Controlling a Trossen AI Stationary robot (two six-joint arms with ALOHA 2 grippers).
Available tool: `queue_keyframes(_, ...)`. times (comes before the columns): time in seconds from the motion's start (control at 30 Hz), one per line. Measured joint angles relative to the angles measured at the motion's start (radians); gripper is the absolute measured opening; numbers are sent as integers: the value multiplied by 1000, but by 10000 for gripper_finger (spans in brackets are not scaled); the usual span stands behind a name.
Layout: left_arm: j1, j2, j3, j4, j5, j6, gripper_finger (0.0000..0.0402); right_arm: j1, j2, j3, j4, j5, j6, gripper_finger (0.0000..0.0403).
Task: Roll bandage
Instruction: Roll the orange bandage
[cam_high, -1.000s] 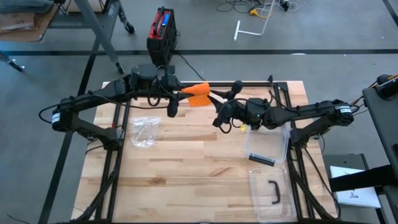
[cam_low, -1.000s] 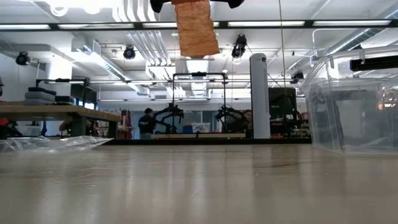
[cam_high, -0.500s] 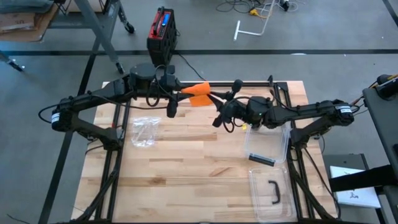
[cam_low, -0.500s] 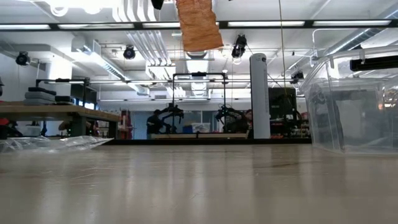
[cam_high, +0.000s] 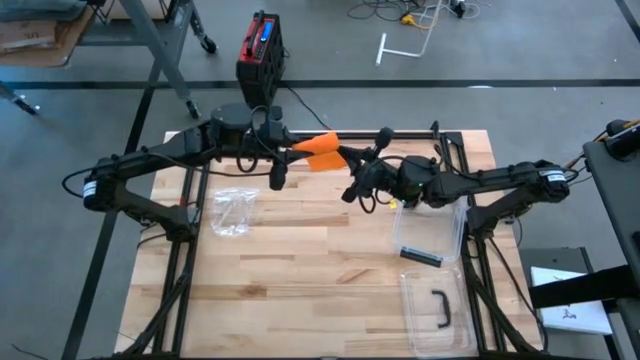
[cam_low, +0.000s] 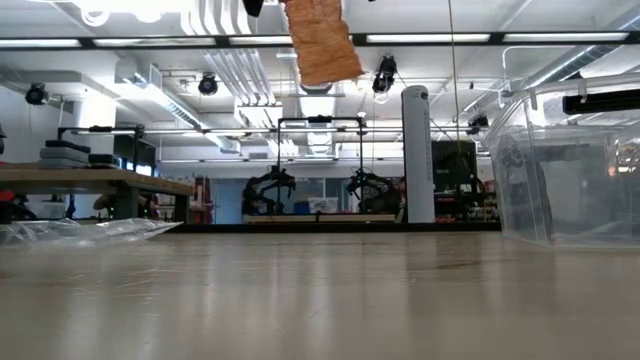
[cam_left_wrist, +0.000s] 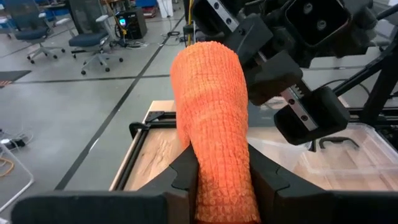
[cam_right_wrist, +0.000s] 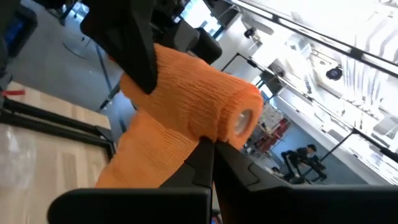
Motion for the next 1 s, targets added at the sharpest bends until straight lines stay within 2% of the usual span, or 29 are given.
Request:
queue_keyframes(0.27,-1,1,-5,-45,-24,8,68,-2,-26,2,22,54,-13,0)
queue_keyframes(0.53,-1,0,-3,-34,-32,7,72,3,-24,2,-116,52,-11,1)
queue_keyframes(0.67,-1,0,-3,-31,-32,7,68,7,-24,2,-193,36,63,29)
queue_keyframes(0.83,0,0,-3,-27,-32,7,76,6,-24,1,-186,-72,124,80)
queue_keyframes(1.0,0,1,-2,-21,-32,7,74,4,-15,1,-124,-77,123,90)
